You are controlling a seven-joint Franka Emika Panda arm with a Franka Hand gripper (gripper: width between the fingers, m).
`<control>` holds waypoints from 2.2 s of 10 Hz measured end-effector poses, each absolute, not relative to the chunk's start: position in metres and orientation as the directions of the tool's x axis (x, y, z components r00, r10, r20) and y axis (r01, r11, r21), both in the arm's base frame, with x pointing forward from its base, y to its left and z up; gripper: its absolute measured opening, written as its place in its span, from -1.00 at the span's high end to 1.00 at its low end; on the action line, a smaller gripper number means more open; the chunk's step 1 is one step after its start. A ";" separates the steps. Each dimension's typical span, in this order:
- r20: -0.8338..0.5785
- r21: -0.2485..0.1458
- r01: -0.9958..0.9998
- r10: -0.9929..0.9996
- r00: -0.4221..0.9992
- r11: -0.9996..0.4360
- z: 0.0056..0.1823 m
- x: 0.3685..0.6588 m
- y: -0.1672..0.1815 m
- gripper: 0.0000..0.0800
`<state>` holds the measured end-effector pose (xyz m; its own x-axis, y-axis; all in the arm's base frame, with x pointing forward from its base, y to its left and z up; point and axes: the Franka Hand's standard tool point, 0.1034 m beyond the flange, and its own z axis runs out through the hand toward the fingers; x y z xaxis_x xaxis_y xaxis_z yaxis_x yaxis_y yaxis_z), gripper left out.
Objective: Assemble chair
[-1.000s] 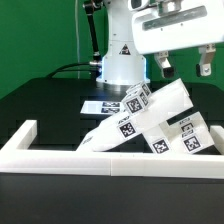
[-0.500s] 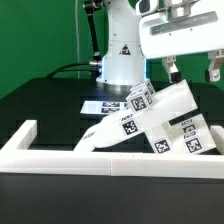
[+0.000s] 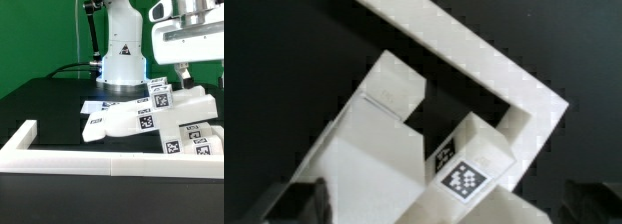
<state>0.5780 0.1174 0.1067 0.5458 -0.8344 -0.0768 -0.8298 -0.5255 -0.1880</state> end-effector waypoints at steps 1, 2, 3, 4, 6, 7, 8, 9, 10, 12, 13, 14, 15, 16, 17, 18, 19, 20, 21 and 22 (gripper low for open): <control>-0.076 -0.189 -0.833 -0.838 0.541 -0.521 0.106 0.580 0.125 -0.62; -0.071 -0.193 -0.835 -0.841 0.536 -0.516 0.105 0.581 0.129 -0.62; -0.069 -0.196 -0.836 -0.843 0.534 -0.513 0.105 0.581 0.132 -0.62; -0.069 -0.197 -0.836 -0.843 0.533 -0.513 0.105 0.581 0.133 -0.62; -0.070 -0.202 -0.836 -0.843 0.533 -0.511 0.110 0.582 0.130 -0.62; -0.073 -0.207 -0.832 -0.840 0.538 -0.515 0.116 0.580 0.128 -0.62; -0.075 -0.209 -0.832 -0.840 0.538 -0.514 0.120 0.576 0.125 -0.62; -0.078 -0.213 -0.829 -0.837 0.542 -0.517 0.128 0.567 0.122 -0.62; -0.082 -0.214 -0.828 -0.835 0.544 -0.519 0.132 0.557 0.120 -0.62; -0.082 -0.230 -0.819 -0.828 0.554 -0.525 0.147 0.555 0.112 -0.62; -0.074 -0.243 -0.810 -0.823 0.564 -0.534 0.154 0.557 0.105 -0.62; -0.068 -0.242 -0.805 -0.818 0.572 -0.542 0.152 0.557 0.105 -0.62; -0.066 -0.241 -0.799 -0.812 0.580 -0.551 0.151 0.557 0.105 -0.62; -0.054 -0.241 -0.773 -0.787 0.615 -0.587 0.150 0.557 0.104 -0.62; -0.008 -0.220 -0.673 -0.689 0.725 -0.706 0.145 0.556 0.097 -0.62; 0.025 -0.204 -0.577 -0.593 0.805 -0.791 0.141 0.558 0.090 -0.62; 0.054 -0.193 -0.471 -0.489 0.871 -0.861 0.140 0.559 0.081 -0.62; 0.073 -0.178 -0.387 -0.404 0.912 -0.905 0.138 0.560 0.075 -0.62; 0.091 -0.165 -0.305 -0.323 0.942 -0.938 0.135 0.560 0.066 -0.62; 0.111 -0.150 -0.189 -0.207 0.972 -0.970 0.134 0.561 0.056 -0.62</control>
Offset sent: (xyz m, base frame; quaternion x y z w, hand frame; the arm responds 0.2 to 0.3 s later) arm 0.0033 0.0120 -0.0112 -0.0158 0.0028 0.0182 0.9997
